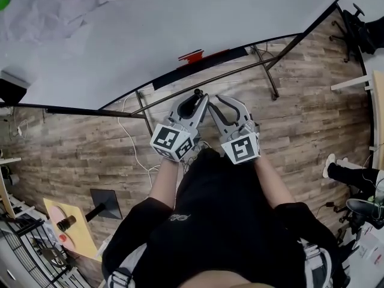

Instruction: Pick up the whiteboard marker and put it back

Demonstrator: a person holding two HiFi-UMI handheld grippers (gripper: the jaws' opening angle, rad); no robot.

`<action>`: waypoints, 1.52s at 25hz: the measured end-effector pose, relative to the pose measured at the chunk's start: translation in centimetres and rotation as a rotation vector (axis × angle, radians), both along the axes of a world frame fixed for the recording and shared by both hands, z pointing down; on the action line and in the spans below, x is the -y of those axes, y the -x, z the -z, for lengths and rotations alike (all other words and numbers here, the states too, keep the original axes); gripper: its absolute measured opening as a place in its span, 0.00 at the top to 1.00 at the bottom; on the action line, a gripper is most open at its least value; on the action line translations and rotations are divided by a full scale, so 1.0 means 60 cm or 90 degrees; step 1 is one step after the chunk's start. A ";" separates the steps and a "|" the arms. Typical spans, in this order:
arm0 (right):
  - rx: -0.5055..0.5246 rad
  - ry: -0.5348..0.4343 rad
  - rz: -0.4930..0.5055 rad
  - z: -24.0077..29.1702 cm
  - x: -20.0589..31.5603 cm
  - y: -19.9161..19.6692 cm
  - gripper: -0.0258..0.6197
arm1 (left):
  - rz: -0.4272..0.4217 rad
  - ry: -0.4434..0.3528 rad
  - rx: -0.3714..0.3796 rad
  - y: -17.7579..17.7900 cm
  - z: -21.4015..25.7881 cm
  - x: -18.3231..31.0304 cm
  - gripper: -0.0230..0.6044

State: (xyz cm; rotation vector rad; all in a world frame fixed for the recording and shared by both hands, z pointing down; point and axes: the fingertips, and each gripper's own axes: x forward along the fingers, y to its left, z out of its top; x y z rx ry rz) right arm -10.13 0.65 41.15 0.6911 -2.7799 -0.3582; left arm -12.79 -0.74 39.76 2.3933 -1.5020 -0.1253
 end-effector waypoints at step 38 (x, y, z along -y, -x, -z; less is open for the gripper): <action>0.030 0.172 -0.042 -0.129 0.344 -0.314 0.95 | 0.085 0.177 0.239 -0.187 -0.095 0.279 0.86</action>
